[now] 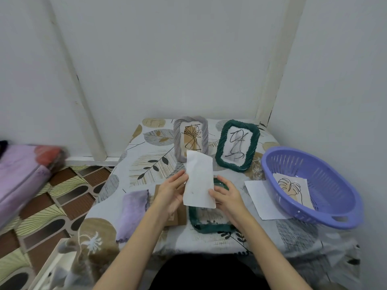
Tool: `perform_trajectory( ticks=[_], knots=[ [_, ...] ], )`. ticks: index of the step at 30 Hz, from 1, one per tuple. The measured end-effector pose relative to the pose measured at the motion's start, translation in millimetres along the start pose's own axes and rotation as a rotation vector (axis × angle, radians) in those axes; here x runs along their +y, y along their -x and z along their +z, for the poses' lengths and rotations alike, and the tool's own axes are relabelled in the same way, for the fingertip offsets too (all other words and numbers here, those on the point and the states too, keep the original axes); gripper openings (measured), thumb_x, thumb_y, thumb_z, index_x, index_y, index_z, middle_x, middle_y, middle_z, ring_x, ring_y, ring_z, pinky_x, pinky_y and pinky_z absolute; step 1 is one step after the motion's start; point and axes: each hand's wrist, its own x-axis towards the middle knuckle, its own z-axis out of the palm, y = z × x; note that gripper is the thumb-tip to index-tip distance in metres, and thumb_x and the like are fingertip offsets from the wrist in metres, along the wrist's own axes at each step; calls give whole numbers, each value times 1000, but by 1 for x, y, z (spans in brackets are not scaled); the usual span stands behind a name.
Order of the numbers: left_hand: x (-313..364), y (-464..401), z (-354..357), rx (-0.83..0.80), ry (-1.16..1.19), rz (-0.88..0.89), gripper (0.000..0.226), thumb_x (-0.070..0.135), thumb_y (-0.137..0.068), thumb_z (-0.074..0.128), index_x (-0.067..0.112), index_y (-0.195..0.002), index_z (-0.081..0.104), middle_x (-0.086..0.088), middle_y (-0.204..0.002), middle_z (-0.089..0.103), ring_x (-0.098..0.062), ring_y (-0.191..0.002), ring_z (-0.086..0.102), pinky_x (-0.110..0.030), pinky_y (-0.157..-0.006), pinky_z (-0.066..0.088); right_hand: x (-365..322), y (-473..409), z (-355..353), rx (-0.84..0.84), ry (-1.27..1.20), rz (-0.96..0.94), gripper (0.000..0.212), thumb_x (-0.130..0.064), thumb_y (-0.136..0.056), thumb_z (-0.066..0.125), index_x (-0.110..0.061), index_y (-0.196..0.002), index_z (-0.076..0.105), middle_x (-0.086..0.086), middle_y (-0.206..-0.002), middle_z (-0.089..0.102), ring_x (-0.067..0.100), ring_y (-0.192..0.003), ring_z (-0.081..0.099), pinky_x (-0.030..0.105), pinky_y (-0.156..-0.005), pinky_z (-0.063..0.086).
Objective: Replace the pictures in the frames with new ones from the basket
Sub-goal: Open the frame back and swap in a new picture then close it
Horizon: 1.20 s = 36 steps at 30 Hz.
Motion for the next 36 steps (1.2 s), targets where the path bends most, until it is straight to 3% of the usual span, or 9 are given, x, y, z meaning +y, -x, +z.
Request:
perform_trajectory(
  ticks=[3, 5, 7, 10, 14, 18, 25, 30, 36],
  knots=[
    [-7, -4, -5, 37, -198, 127, 16, -4, -83, 58, 10, -91, 57, -9, -85, 65, -22, -78, 62, -30, -65, 57, -6, 0, -10, 81, 182, -112, 56, 5, -80, 62, -20, -125, 43, 15, -104, 62, 25, -89, 61, 30, -68, 55],
    [-17, -10, -10, 31, -574, 262, 17, -3, -82, 61, 13, -85, 61, -7, -89, 66, -24, -86, 62, -30, -78, 54, -11, 1, -19, 131, 374, -188, 41, 6, -78, 61, -17, -111, 54, 9, -97, 61, 20, -80, 57, 14, -56, 48],
    [-24, -13, -13, 8, -998, 343, 16, 6, -80, 66, 18, -91, 66, 0, -95, 67, -18, -91, 62, -22, -80, 51, -13, -1, -31, 136, 583, -191, 29, 3, -77, 63, -16, -99, 62, 2, -94, 58, 16, -71, 52, 12, -56, 43],
    [-31, -18, -19, -73, -1449, 360, 37, 24, -74, 74, 21, -110, 64, 7, -106, 64, -13, -99, 56, -26, -88, 48, -10, -4, -44, 49, 854, -136, 34, -2, -74, 68, -13, -106, 65, 2, -96, 58, 7, -59, 45, 16, -61, 40],
    [-33, -20, -24, -132, -1763, 357, 60, 41, -69, 75, 22, -122, 56, 3, -121, 59, -20, -115, 43, -31, -93, 35, -2, -7, -49, -71, 1083, -159, 48, -14, -72, 74, -16, -119, 60, -4, -106, 58, 0, -80, 50, 19, -75, 40],
    [-30, -20, -28, -197, -1909, 306, 67, 48, -68, 73, 23, -127, 52, 0, -126, 54, -24, -119, 36, -31, -96, 32, 5, -6, -52, -125, 1265, -190, 52, -29, -74, 73, -21, -123, 56, -4, -120, 54, 16, -115, 41, 28, -93, 36],
    [-28, -22, -31, -283, -1953, 218, 66, 50, -72, 69, 30, -131, 48, 10, -146, 34, -24, -134, 22, -42, -110, 21, 3, 0, -59, -138, 1452, -195, 51, -46, -78, 65, -27, -124, 55, -4, -141, 37, 20, -127, 28, 36, -104, 26],
    [-28, -20, -35, -331, -1940, 166, 80, 54, -67, 72, 30, -136, 41, 16, -150, 28, -19, -140, 12, -42, -112, 10, 4, 3, -63, -190, 1437, -145, 55, -48, -78, 65, -30, -127, 50, -7, -146, 33, 20, -129, 25, 39, -106, 25],
    [-27, -18, -36, -321, -1903, 163, 75, 54, -68, 71, 31, -133, 42, 16, -150, 28, -18, -141, 12, -42, -113, 10, 2, 2, -60, -173, 1366, -150, 59, -48, -80, 63, -31, -132, 42, -7, -150, 28, 20, -132, 22, 38, -108, 23]
  ],
)
